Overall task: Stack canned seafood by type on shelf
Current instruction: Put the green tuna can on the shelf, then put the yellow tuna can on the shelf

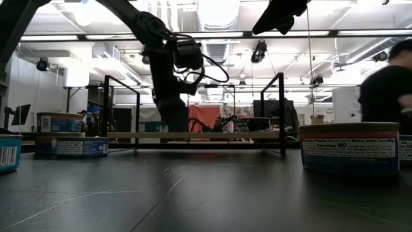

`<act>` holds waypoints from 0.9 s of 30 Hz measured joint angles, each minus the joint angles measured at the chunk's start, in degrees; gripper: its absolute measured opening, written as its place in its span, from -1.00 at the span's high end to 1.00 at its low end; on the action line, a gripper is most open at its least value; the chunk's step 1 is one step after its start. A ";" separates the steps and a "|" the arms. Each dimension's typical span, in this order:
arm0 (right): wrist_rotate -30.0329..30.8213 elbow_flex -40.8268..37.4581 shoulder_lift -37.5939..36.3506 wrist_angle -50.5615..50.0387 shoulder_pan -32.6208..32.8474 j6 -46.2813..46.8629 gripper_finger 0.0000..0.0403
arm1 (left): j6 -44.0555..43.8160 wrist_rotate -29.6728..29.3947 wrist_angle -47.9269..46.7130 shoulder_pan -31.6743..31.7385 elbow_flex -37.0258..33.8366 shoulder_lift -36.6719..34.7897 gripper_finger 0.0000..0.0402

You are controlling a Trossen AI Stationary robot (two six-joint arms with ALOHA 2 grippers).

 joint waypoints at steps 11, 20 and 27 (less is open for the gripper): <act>0.01 0.00 0.00 -0.02 0.00 0.00 0.94 | -1.18 -0.13 -2.19 -0.27 0.07 -0.33 1.00; 0.02 -0.96 0.00 -0.38 -0.02 0.37 0.94 | -14.40 -0.28 -15.63 -9.72 4.02 -5.25 1.00; 0.09 -5.54 0.00 -0.22 0.50 5.16 0.94 | -20.87 -0.21 -15.55 -26.20 3.74 -11.31 1.00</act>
